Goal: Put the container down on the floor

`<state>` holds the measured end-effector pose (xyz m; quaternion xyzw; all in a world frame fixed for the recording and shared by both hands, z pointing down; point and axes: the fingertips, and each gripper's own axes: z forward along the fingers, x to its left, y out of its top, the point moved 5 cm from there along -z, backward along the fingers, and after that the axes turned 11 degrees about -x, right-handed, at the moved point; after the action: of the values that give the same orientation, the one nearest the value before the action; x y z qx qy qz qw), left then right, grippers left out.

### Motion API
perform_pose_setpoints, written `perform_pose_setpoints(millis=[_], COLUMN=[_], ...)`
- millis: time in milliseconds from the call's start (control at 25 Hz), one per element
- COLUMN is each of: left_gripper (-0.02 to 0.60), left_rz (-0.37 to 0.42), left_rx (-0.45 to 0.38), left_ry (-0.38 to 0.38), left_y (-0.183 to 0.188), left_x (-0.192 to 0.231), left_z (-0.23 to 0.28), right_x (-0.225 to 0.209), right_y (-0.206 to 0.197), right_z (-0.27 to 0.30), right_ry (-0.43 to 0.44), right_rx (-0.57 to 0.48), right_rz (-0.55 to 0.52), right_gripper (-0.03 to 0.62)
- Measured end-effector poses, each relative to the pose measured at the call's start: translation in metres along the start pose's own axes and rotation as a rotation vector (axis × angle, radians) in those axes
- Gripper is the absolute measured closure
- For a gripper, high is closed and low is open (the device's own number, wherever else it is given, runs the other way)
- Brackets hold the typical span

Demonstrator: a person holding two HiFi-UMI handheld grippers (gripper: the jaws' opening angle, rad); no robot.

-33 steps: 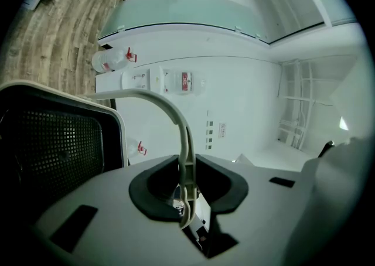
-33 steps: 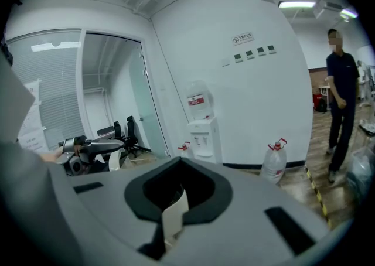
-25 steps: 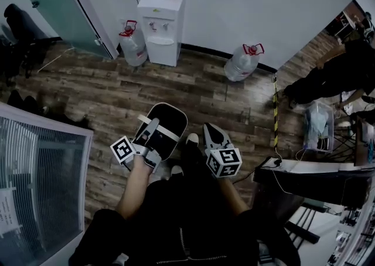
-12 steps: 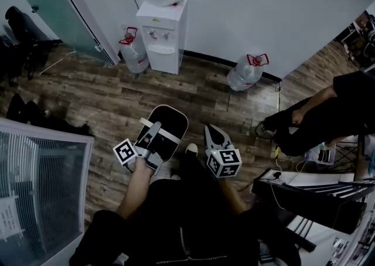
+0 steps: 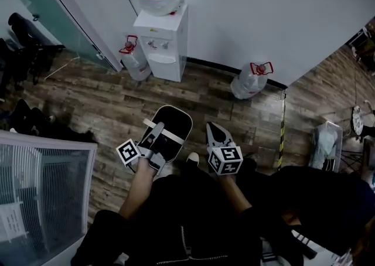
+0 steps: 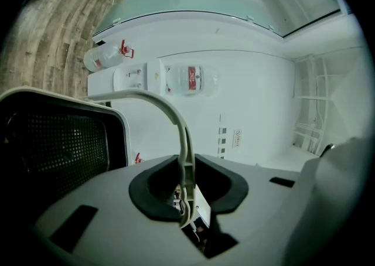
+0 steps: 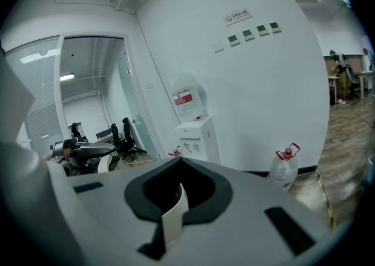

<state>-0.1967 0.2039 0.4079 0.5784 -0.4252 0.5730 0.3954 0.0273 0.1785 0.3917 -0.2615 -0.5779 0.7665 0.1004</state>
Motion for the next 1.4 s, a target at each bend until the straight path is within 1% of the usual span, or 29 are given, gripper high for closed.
perform_pose_setpoints(millis=[240,520,920,1160,1400], left_gripper=[0.503,0.503,0.503,0.502,0.503], left_rz=[0.016,0.031,0.004,-0.017,-0.013], left_rx=[0.002,0.036,0.109,0.155,0.215], left_ry=[0.000,0.002,0.023,0.044,0.061], left_y=[-0.004,-0.009,-0.010,-0.004,0.013], left_x=[-0.003,-0.006,0.008,0.025,0.036], left_z=[0.035,0.070,0.126,0.178,0.241], right_x=[-0.028,-0.052,-0.077,-0.100,-0.125], right_y=[0.010,0.019,0.025,0.030,0.052], right_z=[0.014,0.018,0.044,0.082,0.136], right_ry=[-0.001,-0.026,-0.084,-0.117,-0.158], right_rx=[-0.005,-0.011,-0.004,0.020,0.034], right_rz=[0.009,0.021,0.031,0.028,0.019], right_gripper=[0.583,0.583,0.583,0.583,0.583])
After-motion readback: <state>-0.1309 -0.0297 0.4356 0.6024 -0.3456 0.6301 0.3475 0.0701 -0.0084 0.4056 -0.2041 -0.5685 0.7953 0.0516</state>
